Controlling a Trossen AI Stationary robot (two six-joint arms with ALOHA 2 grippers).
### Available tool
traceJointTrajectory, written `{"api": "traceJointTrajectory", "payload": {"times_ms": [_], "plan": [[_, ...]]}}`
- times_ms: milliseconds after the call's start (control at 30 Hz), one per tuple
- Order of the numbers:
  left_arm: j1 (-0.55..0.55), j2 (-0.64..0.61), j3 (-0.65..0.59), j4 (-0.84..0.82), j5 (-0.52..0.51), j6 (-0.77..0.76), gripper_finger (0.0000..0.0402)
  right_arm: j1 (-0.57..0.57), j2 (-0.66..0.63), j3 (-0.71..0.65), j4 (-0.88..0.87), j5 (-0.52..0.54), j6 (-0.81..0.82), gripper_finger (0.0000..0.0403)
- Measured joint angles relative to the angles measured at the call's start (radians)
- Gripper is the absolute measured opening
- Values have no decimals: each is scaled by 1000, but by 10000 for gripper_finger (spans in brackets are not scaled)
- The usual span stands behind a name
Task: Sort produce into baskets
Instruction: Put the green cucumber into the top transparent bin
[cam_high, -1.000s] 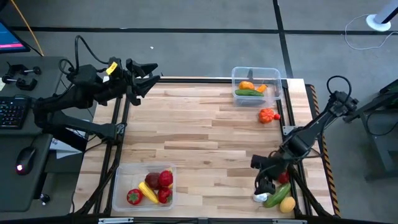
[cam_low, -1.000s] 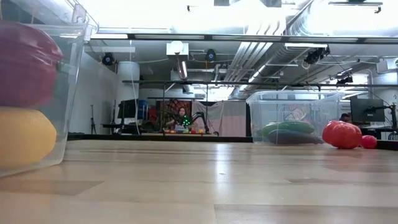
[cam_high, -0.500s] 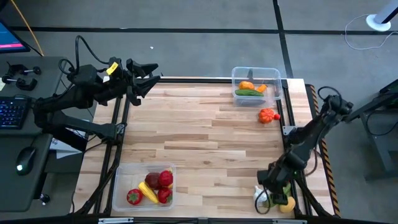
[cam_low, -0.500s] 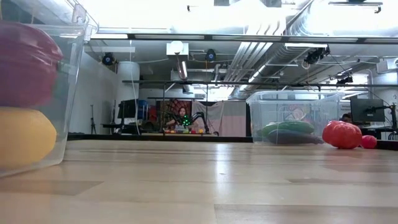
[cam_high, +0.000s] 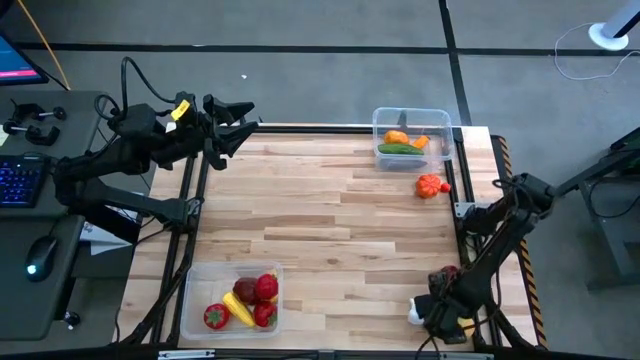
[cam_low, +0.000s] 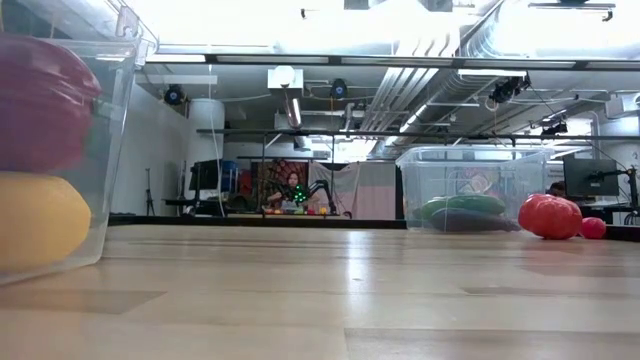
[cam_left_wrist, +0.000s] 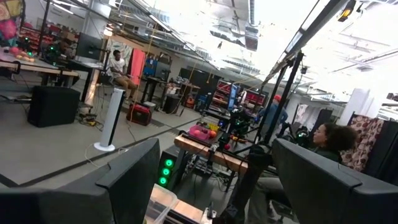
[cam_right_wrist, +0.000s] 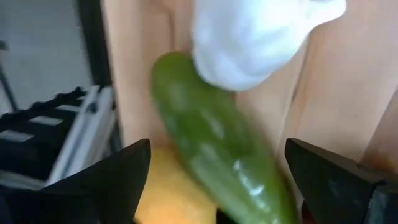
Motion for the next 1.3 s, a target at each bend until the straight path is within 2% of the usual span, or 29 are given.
{"api": "traceJointTrajectory", "payload": {"times_ms": [300, 500, 700, 833, 1067, 1300], "plan": [[0, 0, 0, 0, -2, 0, 300, 0, 69, 0, 1, 18, -43, 362], [0, 0, 0, -1, -2, 1, 300, 0, 97, 0, -7, 85, -63, 362], [0, 0, 0, -1, -2, 1, 301, 0, 114, 1, -13, 93, -63, 352], [0, 0, 0, -1, -2, 1, 300, 0, 114, 1, -17, 92, -42, 311], [0, 0, 0, -1, -2, 2, 300, -10, 113, 38, -68, 63, -3, 177], [0, 0, 0, 0, -3, 6, 300, -16, 113, 263, -271, 151, -122, 177]]}}
